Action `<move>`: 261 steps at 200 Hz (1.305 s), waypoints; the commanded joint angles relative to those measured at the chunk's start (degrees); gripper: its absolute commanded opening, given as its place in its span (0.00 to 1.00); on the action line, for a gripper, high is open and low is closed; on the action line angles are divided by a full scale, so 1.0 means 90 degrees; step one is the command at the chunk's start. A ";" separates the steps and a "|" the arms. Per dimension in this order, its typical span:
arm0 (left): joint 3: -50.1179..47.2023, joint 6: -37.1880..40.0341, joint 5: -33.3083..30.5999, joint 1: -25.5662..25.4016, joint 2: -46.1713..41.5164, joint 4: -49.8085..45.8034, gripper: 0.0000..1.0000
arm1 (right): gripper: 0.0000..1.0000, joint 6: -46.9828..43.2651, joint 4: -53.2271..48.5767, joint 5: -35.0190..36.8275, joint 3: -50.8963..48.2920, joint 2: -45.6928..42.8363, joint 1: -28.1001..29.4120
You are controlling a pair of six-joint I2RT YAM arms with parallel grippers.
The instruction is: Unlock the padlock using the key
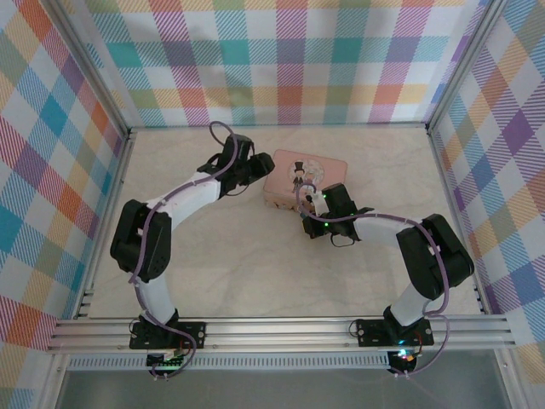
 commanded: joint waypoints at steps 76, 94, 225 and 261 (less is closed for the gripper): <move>0.0490 0.0097 0.0607 0.0064 0.0797 -0.0008 0.54 | 0.00 -0.0890 -0.0402 -0.0142 0.0494 0.0200 -0.0009; 0.0460 0.0090 0.0621 0.0064 0.0818 0.0001 0.54 | 0.00 -0.1029 -0.0419 -0.0061 0.0523 0.0210 -0.0009; 0.0390 0.0028 0.0744 0.0050 0.0915 0.0094 0.53 | 0.00 -0.1464 -0.0252 0.0043 0.0823 0.0375 0.0010; 0.0449 0.0017 0.0793 0.0025 0.0978 0.0085 0.53 | 0.00 -0.1790 -0.0221 0.0131 0.0956 0.0437 0.0066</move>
